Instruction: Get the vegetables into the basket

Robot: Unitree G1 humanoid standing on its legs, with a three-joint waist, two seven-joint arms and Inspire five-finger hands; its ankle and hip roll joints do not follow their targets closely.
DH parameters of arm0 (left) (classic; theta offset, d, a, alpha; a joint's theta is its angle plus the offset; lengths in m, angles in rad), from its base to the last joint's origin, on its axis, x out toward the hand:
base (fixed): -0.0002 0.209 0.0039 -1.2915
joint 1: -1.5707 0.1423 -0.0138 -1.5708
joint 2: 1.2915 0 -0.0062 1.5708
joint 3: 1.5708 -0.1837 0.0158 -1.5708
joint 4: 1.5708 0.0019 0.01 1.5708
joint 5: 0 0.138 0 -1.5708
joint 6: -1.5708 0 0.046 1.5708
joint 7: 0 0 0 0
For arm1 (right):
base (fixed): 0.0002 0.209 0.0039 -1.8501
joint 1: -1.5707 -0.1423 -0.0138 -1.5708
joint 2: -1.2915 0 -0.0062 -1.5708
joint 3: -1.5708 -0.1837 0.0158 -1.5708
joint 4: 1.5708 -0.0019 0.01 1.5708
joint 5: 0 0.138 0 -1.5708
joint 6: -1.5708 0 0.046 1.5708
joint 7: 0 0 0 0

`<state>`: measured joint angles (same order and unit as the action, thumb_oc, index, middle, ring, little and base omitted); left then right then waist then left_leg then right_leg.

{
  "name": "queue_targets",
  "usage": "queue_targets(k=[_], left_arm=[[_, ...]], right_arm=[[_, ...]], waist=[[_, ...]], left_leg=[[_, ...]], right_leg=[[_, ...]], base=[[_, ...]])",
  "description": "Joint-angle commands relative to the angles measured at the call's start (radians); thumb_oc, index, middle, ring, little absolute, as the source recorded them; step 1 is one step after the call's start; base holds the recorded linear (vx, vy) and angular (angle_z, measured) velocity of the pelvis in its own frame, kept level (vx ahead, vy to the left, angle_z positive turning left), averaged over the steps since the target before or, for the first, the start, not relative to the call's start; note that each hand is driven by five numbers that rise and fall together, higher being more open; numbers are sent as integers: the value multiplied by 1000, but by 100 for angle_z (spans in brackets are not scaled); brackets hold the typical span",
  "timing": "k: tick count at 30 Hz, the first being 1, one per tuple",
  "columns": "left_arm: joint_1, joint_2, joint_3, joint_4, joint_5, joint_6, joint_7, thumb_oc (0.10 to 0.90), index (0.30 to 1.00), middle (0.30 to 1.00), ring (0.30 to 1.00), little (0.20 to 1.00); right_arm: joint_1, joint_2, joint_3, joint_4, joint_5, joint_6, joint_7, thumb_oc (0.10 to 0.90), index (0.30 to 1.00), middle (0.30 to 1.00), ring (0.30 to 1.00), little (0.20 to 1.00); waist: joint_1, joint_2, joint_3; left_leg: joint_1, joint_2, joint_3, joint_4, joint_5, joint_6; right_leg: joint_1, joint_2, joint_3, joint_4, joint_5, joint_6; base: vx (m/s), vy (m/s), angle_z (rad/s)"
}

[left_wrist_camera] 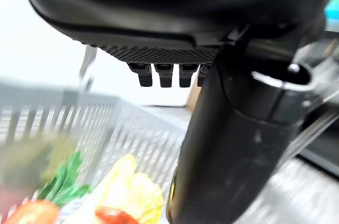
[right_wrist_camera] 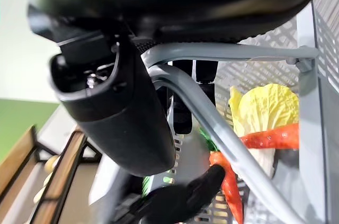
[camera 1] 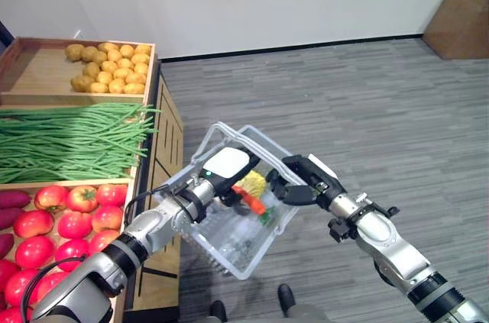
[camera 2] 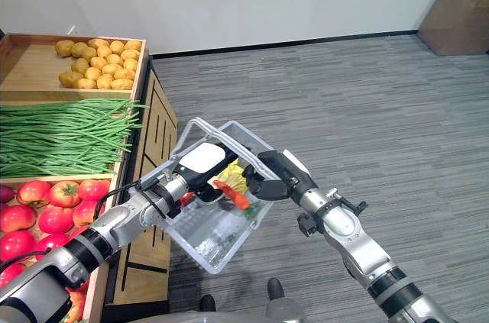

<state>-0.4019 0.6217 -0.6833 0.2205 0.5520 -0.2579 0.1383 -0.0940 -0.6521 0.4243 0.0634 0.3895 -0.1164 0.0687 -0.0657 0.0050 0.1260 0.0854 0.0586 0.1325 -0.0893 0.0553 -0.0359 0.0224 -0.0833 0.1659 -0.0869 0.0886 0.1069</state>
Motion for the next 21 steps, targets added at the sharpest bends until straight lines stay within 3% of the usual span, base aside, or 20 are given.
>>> queue_targets(k=[1, 3, 5, 6, 13, 15, 21], left_arm=[[17, 16, 81, -103, -287, -90, -41, 900, 1000, 1000, 1000, 1000], [62, 39, 99, -192, -389, -92, -75, 900, 1000, 1000, 1000, 1000], [157, 100, 121, -337, -604, -88, -148, 900, 1000, 1000, 1000, 1000], [159, 102, 124, -341, -607, -87, -150, 900, 1000, 1000, 1000, 1000], [346, 195, 130, -456, -1058, -22, -340, 900, 1000, 1000, 1000, 1000], [410, 208, 100, -415, -1180, 22, -386, 900, 1000, 1000, 1000, 1000], [461, 204, 57, -268, -1183, 61, -422, 900, 1000, 1000, 1000, 1000]], right_arm=[[-26, 78, -163, -77, -49, -170, -92, 400, 300, 300, 300, 300], [-18, 93, -180, -41, -75, -167, -112, 400, 300, 300, 300, 300], [-12, 119, -210, 53, -137, -161, -156, 400, 300, 300, 300, 300], [-13, 119, -208, 53, -137, -161, -156, 400, 300, 300, 300, 300], [-15, 144, -241, 290, -259, -134, -227, 400, 300, 300, 300, 300], [-38, 146, -248, 441, -297, -118, -265, 400, 300, 300, 300, 300], [-74, 140, -238, 709, -341, -96, -304, 400, 300, 300, 300, 300]], waist=[[16, -37, -135], [22, -38, -136], [39, -36, -135], [38, -37, -135], [60, -31, -129], [67, -30, -127], [76, -28, -121]], left_leg=[[-28, 24, -39, 2, -13, -47], [-30, 23, -47, 2, -12, -45], [-31, 20, -60, 2, -11, -41], [-31, 21, -60, 2, -11, -41], [-30, 20, -76, 2, -6, -37], [-24, 19, -83, 2, -14, -35], [-29, 20, -94, 2, -7, -35]], right_leg=[[5, -93, -90, 0, -6, 76], [8, -94, -95, 0, -7, 74], [15, -93, -102, 0, -9, 69], [15, -93, -103, 0, -9, 69], [24, -88, -112, 0, -11, 63], [33, -87, -116, 0, -19, 62], [31, -83, -117, 0, -17, 60]], base=[[45, -6, 10], [-9, -15, 12], [-10, -15, 6], [-2, -4, 6], [-2, -7, 6], [9, -2, 2], [-10, -8, 3]])
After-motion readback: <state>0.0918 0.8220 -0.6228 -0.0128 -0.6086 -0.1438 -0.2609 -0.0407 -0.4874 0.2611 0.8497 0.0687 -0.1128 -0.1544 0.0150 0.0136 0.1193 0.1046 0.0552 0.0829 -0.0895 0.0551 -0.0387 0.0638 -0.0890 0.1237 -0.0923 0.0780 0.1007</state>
